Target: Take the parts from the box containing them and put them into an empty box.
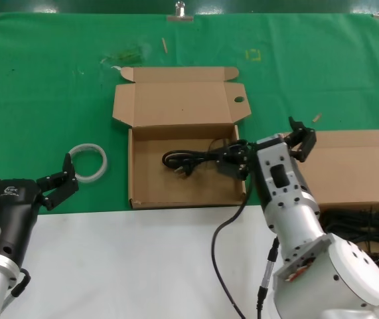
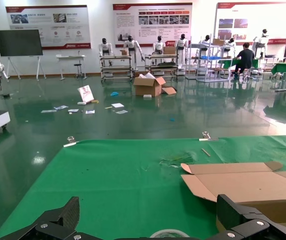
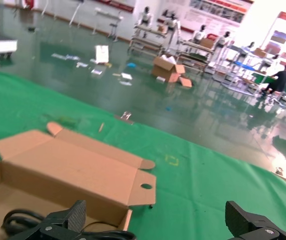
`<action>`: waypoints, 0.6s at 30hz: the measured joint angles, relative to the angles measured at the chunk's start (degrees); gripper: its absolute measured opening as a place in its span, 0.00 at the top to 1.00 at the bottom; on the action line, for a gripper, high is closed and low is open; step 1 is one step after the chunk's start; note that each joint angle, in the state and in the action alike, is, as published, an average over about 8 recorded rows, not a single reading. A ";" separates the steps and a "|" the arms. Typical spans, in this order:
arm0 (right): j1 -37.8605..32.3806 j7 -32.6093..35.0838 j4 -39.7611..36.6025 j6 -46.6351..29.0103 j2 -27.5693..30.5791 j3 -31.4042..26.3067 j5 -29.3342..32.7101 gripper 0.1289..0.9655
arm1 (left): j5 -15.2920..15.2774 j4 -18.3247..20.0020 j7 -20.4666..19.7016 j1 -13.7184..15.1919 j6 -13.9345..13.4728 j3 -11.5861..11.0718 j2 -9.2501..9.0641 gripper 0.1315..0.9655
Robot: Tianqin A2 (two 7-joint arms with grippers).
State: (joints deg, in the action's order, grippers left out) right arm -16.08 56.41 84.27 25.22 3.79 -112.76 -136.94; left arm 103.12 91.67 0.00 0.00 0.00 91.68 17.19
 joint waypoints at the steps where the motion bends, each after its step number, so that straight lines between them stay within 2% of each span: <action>1: 0.35 -1.23 0.16 -0.55 0.00 0.46 0.74 0.00 | 0.00 0.00 0.00 0.00 0.00 0.00 0.00 0.00; 18: 6.25 -21.85 2.87 -9.77 0.00 8.19 13.10 0.00 | 0.00 0.00 0.00 0.00 0.00 0.00 0.00 0.00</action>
State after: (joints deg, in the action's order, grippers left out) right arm -9.83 34.56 87.14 15.45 3.79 -104.57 -123.84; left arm 103.12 91.67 -0.01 0.00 0.00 91.68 17.19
